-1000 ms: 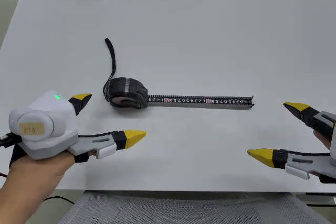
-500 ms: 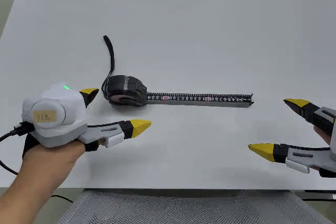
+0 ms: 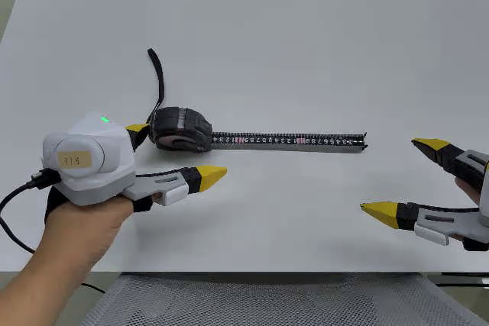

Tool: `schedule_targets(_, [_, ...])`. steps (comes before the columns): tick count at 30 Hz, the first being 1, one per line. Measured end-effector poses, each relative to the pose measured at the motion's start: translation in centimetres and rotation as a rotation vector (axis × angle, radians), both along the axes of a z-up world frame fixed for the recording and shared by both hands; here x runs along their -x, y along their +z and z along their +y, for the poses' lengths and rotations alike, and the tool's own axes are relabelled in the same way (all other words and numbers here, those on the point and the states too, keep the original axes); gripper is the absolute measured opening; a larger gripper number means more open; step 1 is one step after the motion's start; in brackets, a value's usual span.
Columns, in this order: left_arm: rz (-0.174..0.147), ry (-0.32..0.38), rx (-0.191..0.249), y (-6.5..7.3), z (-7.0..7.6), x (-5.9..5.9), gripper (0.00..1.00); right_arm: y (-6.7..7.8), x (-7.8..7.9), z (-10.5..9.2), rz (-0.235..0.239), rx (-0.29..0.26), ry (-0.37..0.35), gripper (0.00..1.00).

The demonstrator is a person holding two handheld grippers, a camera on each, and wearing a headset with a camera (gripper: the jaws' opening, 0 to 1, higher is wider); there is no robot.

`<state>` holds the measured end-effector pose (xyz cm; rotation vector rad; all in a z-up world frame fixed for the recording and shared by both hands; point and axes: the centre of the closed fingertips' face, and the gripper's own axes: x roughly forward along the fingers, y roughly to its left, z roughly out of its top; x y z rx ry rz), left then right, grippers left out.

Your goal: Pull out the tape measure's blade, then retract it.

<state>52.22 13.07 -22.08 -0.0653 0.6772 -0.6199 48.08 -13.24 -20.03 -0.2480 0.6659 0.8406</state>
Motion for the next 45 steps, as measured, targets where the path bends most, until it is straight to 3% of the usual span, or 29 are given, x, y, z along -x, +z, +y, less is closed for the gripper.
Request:
schedule_targets(15, [-0.007, 0.11, 0.014, -0.1, 0.1, -0.8, 0.86, -0.1, -0.9, -0.3, 0.013, 0.037, 0.062, 0.71])
schedule_targets(18, [-0.002, 0.132, 0.023, -0.1, 0.1, -1.0, 0.86, -0.3, -1.2, -0.5, 0.017, 0.061, 0.095, 0.7])
schedule_targets(30, [0.005, 0.193, -0.018, -0.8, 0.3, -1.6, 0.81, -1.2, -3.0, -0.5, 0.016, 0.153, 0.208, 0.65])
schedule_targets(32, [0.008, 0.21, 0.006, -0.7, 0.2, -1.8, 0.82, -1.4, -3.2, -0.5, 0.017, 0.168, 0.226, 0.65])
schedule_targets(45, [0.019, 0.281, -0.005, -1.0, 0.3, -2.5, 0.81, -2.4, -4.0, -0.6, 0.041, 0.238, 0.318, 0.65])
